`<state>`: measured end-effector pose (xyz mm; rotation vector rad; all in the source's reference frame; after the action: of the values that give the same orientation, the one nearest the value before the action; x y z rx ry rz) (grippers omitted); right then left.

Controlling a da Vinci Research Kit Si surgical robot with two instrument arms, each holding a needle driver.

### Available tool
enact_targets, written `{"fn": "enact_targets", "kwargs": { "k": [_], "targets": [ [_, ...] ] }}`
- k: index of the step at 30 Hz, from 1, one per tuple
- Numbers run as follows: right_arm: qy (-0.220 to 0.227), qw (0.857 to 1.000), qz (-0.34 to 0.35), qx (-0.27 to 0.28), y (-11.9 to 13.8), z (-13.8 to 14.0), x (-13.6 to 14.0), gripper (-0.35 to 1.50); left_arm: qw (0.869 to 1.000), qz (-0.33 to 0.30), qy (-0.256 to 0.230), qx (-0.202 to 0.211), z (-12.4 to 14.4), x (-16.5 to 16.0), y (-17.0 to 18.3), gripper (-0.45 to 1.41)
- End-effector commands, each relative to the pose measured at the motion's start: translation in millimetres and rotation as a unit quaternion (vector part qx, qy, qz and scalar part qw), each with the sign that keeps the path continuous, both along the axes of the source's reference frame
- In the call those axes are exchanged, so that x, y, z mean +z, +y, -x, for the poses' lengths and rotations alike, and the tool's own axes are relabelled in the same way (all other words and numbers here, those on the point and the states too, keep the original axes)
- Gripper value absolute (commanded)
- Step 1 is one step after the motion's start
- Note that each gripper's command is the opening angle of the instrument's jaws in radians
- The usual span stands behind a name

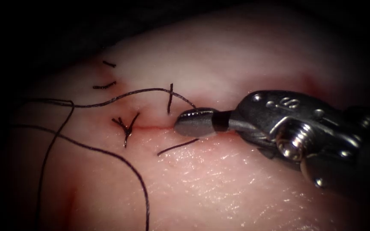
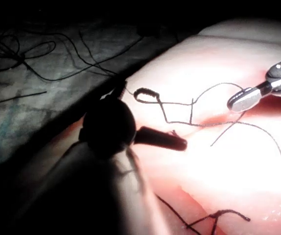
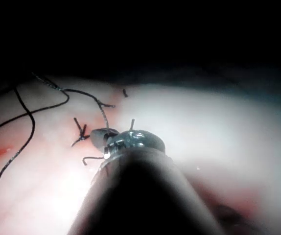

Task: Wound Closure
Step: Grab the suture with the right driver and regrasp with the left.

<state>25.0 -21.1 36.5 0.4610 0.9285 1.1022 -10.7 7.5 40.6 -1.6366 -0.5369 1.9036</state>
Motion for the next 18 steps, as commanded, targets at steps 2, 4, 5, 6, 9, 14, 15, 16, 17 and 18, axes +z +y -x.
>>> {"fn": "enact_targets", "kwargs": {
  "k": [2,4,5,6,9,14,15,16,17,18],
  "targets": [
    [-0.014,1.000,0.016,0.003,0.9,-0.2,2.4,-0.35,1.000,-0.008,0.022,-0.009,-1.5,1.8,0.5,1.26],
    [-0.019,1.000,0.020,-0.003,0.5,0.3,3.2,-0.35,0.999,-0.009,0.037,-0.012,-3.3,2.3,0.2,1.25],
    [-0.022,0.999,0.022,-0.008,0.3,0.5,3.4,-0.35,0.999,-0.009,0.044,-0.014,-3.8,2.2,0.2,1.25],
    [-0.023,0.999,0.028,-0.012,0.2,0.5,3.4,-0.35,0.999,-0.009,0.049,-0.021,-4.1,2.1,0.2,1.23],
    [-0.026,0.999,0.038,-0.020,-0.4,0.4,3.0,-0.35,0.983,0.058,0.161,-0.061,-2.8,0.6,1.3,1.06],
    [-0.029,0.998,0.047,-0.027,-1.0,0.1,2.4,-0.35,0.977,0.057,0.204,-0.030,4.1,-0.3,2.2,0.93],
    [-0.028,0.998,0.048,-0.026,-1.0,0.0,2.3,-0.35,0.977,0.056,0.206,-0.027,5.3,-0.2,2.3,0.93],
    [-0.028,0.998,0.052,-0.026,-1.1,0.0,2.4,-0.35,0.976,0.055,0.209,-0.019,7.7,0.1,2.5,0.93],
    [-0.029,0.998,0.054,-0.028,-1.2,0.0,2.4,-0.35,0.976,0.054,0.210,-0.016,8.6,0.3,2.7,0.93],
    [-0.029,0.998,0.054,-0.028,-1.2,0.0,2.4,-0.35,0.977,0.053,0.209,-0.014,9.5,0.6,2.8,0.93]
  ]
}}
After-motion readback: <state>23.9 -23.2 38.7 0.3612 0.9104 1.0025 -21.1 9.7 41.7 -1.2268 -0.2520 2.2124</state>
